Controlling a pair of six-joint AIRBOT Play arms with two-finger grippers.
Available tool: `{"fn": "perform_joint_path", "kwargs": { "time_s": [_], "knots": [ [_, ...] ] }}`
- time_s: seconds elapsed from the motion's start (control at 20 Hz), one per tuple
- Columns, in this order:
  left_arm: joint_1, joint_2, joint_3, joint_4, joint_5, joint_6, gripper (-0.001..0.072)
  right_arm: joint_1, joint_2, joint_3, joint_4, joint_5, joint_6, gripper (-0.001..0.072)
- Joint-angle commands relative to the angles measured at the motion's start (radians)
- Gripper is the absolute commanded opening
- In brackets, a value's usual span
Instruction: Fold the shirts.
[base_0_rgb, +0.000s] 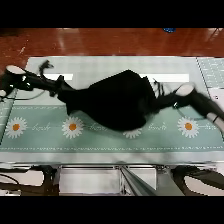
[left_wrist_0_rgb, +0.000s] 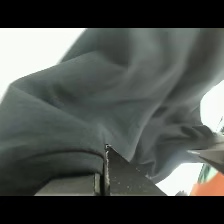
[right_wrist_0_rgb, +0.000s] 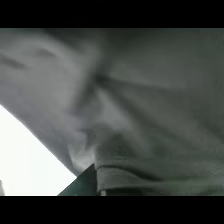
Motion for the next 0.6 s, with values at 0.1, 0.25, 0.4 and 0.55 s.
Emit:
{"fn": "perform_joint_path", "kwargs": {
  "time_s": [0.1,0.25,0.4,0.55],
  "knots": [
    [0.113,0.206,0.283,-0.227,0.018,0.066,0.0025,-0.154,0.091,0.626,-0.043,0.193,0.008,0.0016],
    [0.171,0.374,0.442,-0.290,0.031,0.114,0.0025,-0.203,0.185,0.930,-0.075,0.219,0.015,0.0016],
    [0.212,0.558,0.501,-0.244,0.121,0.117,0.0025,-0.204,0.319,1.048,-0.148,0.204,0.028,0.0016],
    [0.245,0.743,0.501,-0.196,0.149,0.117,0.0025,-0.204,0.458,1.049,-0.225,0.227,0.055,0.0016]
  ]
}}
